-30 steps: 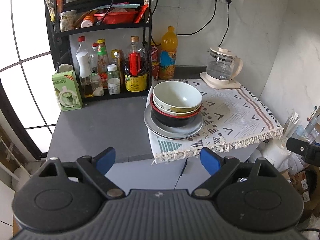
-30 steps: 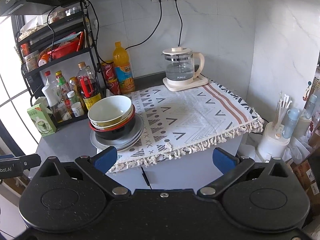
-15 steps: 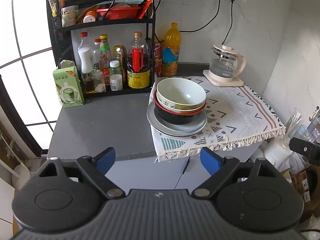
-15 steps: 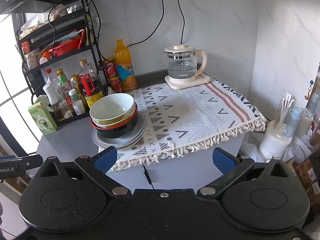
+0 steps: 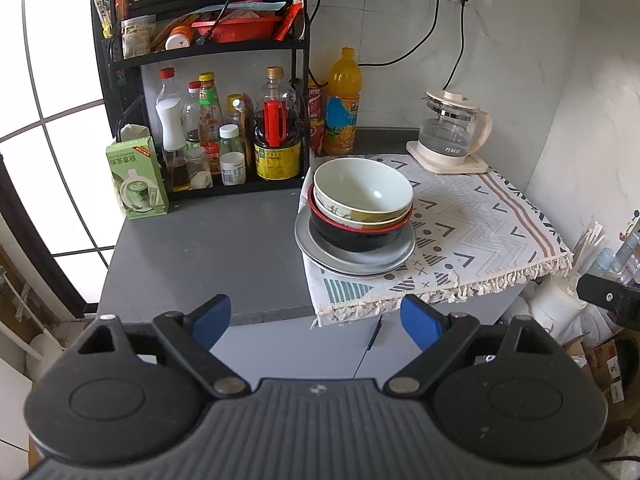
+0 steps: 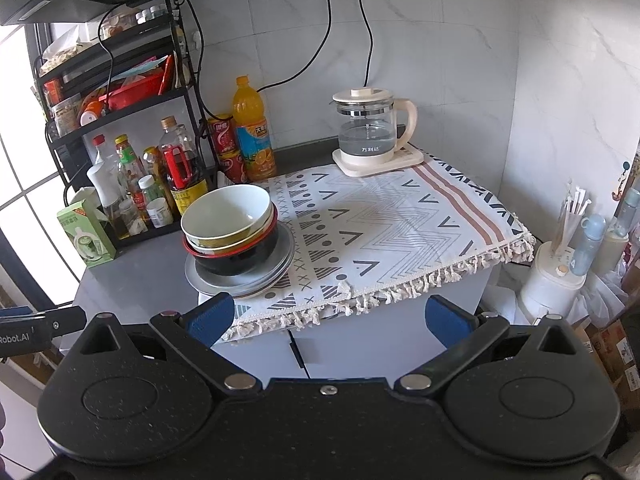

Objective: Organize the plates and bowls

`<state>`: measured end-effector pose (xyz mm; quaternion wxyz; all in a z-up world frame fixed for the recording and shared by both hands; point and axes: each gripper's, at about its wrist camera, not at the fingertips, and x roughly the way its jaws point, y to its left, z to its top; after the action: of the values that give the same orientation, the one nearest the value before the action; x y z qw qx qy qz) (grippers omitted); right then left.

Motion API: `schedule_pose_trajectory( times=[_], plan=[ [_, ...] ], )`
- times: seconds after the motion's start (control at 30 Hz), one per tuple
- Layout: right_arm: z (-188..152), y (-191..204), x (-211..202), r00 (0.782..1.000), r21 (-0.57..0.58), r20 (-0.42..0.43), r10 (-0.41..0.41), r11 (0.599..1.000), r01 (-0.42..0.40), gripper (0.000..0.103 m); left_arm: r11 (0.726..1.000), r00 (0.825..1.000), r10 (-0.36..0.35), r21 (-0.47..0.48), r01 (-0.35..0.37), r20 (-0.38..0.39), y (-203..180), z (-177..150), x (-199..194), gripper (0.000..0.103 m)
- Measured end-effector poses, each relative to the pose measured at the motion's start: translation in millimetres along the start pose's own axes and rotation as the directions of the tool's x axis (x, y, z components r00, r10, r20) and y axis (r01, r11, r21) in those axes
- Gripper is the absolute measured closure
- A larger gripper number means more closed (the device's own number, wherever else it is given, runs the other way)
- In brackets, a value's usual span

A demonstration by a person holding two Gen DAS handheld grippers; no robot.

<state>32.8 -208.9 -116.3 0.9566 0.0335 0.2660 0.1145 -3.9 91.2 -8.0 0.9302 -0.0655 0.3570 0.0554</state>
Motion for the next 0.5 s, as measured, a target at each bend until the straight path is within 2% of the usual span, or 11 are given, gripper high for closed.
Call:
schedule_pose_trajectory(
  times=[0.5],
  plan=[
    [0.3,2.0,0.7,1.0,0.013,-0.015,0.011,1.0,-0.011,0.0,1.0,1.0,-0.006,0.006,0.006,-0.004,1.1,0.0,1.0,0.013]
  ],
)
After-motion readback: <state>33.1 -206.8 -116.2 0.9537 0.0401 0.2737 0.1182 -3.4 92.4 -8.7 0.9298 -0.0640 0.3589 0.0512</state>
